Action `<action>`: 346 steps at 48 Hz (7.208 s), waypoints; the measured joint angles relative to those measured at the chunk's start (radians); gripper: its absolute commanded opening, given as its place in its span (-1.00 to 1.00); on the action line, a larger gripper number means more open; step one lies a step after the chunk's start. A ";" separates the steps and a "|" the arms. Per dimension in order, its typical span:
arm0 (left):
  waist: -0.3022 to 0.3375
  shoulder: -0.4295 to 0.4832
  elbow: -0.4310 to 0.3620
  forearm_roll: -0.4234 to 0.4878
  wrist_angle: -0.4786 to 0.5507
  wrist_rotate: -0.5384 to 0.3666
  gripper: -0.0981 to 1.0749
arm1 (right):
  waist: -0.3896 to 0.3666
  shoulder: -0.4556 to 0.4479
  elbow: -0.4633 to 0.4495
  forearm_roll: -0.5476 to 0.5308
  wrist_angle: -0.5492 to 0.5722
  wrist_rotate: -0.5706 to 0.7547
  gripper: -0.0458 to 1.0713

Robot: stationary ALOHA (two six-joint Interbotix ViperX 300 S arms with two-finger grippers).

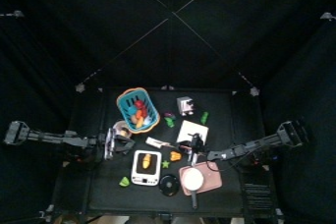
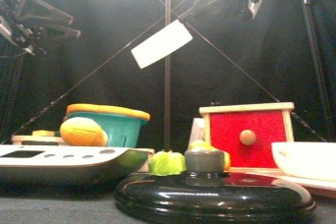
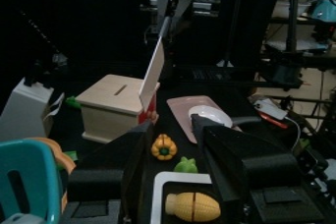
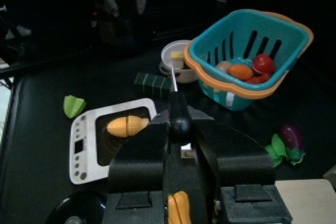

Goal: Grab cleaver with other hand

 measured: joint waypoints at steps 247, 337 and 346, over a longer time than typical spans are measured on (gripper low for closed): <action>-0.017 0.456 -0.083 0.018 -0.192 -0.005 -0.36 | -0.130 0.285 -0.112 0.210 -0.310 0.020 0.16; -0.014 0.459 -0.083 0.018 -0.172 -0.002 -0.36 | -0.077 -0.091 -0.081 1.220 -0.089 0.017 0.93; -0.014 0.459 -0.084 0.018 -0.172 0.002 -0.36 | -0.055 -0.143 -0.158 1.216 0.097 -0.095 0.93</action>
